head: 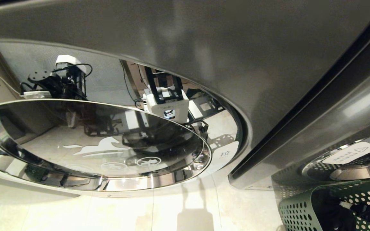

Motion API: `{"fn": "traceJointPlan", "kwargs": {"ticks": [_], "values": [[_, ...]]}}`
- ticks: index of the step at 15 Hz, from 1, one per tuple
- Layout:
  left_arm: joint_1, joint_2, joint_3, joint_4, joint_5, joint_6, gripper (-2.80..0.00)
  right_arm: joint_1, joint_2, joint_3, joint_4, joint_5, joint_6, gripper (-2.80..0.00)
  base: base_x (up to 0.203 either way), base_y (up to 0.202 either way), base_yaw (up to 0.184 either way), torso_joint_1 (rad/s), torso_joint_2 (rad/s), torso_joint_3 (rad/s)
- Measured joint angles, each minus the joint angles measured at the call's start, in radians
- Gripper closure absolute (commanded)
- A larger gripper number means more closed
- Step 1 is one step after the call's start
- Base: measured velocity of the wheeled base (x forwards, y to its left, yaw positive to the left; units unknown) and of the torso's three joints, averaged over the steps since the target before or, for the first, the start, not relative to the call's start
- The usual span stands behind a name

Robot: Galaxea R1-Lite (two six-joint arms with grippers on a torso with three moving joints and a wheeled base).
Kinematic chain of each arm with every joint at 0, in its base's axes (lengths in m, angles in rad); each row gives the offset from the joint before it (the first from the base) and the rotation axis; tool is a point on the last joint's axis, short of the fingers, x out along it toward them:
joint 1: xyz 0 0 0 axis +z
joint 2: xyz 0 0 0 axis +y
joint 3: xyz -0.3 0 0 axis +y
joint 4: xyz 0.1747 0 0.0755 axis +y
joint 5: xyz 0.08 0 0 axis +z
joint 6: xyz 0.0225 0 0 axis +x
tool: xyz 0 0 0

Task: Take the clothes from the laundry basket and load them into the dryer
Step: Take the clothes out of the basket

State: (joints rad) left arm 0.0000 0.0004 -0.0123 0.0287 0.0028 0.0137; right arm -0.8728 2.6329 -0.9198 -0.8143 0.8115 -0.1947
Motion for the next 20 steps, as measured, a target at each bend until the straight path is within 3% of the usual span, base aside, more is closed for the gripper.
{"fn": "traceJointPlan", "kwargs": {"ticks": [8,16,17,18,20], "values": [[0.000,0.000,0.000,0.000,0.000,0.000,0.00,0.038,0.052,-0.006,-0.010,-0.003,-0.008,-2.80,0.000,0.000,0.000,0.000,0.00,0.000],[0.000,0.000,0.000,0.000,0.000,0.000,0.00,0.123,0.198,-0.120,-0.182,-0.048,-0.010,-2.80,0.000,0.000,0.000,0.000,0.00,0.000],[0.000,0.000,0.000,0.000,0.000,0.000,0.00,0.129,0.215,-0.130,-0.193,-0.049,-0.010,-1.29,0.000,0.000,0.000,0.000,0.00,0.000],[0.000,0.000,0.000,0.000,0.000,0.000,0.00,0.133,0.226,-0.135,-0.207,-0.049,-0.010,0.00,0.000,0.000,0.000,0.000,0.00,0.000],[0.000,0.000,0.000,0.000,0.000,0.000,0.00,0.142,0.244,-0.142,-0.227,-0.050,-0.011,0.00,0.000,0.000,0.000,0.000,0.00,0.000]]}}
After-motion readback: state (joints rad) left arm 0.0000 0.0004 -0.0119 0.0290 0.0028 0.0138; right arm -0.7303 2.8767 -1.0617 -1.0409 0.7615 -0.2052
